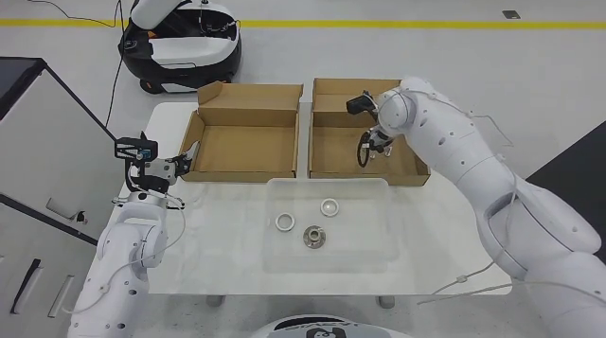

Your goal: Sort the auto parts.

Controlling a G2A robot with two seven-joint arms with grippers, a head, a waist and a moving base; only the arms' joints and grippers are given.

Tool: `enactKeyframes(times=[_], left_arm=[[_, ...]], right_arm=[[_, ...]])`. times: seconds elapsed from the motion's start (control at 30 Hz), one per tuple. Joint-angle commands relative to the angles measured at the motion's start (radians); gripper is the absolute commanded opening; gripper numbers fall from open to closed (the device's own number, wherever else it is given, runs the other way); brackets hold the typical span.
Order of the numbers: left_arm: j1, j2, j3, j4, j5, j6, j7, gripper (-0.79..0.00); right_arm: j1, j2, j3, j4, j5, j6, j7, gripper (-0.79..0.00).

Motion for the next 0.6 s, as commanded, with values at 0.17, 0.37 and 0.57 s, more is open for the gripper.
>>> enactKeyframes(times=[0.17, 0.37, 0.57], left_arm=[[0.0, 0.0, 0.0, 0.0, 0.0, 0.0, 0.0, 0.0], [0.0, 0.0, 0.0, 0.0, 0.0, 0.0, 0.0, 0.0], [0.0, 0.0, 0.0, 0.0, 0.0, 0.0, 0.0, 0.0]], right_arm=[[0.005, 0.02, 0.057, -0.05, 0.007, 0.009, 0.005, -0.477], [-0.004, 0.05, 0.131, -0.114, 0.02, 0.01, 0.017, -0.474], [-0.037, 0.091, 0.236, -0.23, 0.064, 0.02, 0.051, -0.446]])
